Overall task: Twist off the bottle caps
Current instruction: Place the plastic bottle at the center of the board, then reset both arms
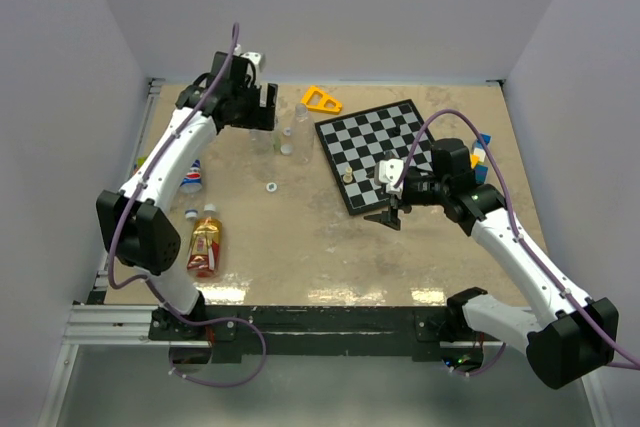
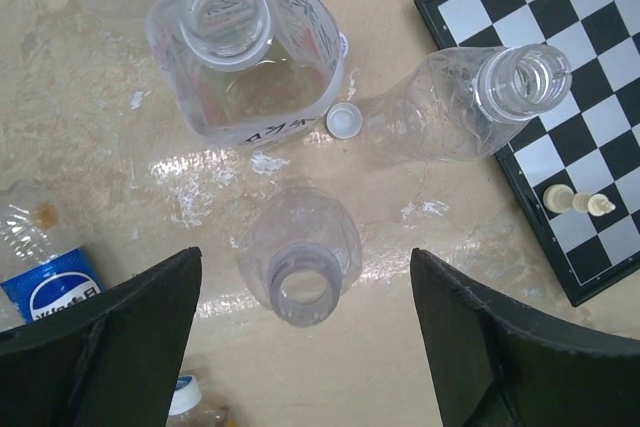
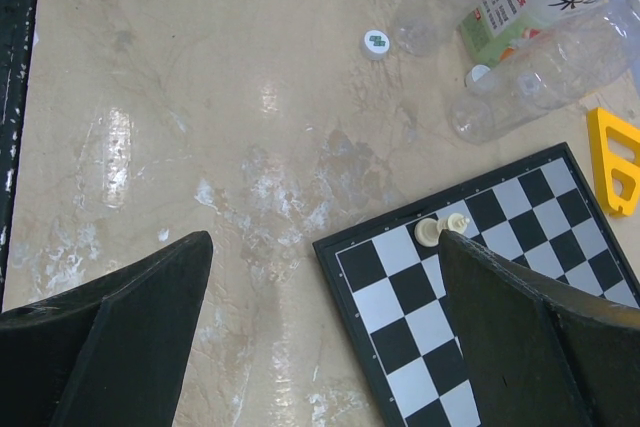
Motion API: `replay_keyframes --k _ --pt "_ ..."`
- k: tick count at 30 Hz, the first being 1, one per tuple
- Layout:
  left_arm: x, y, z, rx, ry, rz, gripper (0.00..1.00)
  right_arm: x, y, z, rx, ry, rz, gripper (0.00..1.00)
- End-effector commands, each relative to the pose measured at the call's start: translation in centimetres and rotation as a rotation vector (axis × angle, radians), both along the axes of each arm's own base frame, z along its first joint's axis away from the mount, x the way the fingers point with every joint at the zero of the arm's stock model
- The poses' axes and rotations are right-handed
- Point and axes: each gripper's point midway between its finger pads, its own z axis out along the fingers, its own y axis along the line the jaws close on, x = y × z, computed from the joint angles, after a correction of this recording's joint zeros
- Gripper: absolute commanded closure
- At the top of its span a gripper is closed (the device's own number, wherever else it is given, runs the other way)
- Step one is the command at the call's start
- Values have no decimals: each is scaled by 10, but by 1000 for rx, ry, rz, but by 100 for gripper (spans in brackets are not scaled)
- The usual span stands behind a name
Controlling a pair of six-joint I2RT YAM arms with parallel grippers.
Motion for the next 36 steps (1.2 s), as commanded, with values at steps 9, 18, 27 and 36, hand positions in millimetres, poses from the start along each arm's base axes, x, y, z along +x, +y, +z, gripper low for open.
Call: replay_keyframes --k 9,18,27,36 --pt "-54 25 119 -95 -408 11 0 41 -22 72 39 -87 -291 2" --pt "-122 48 131 -149 -586 27 0 71 -87 201 437 -170 -796 2" --pt "-163 42 130 -238 -580 -34 0 59 -100 238 617 -151 -872 2" --pt "-183 45 129 -277 -570 -22 0 55 -118 241 736 -99 -990 2"
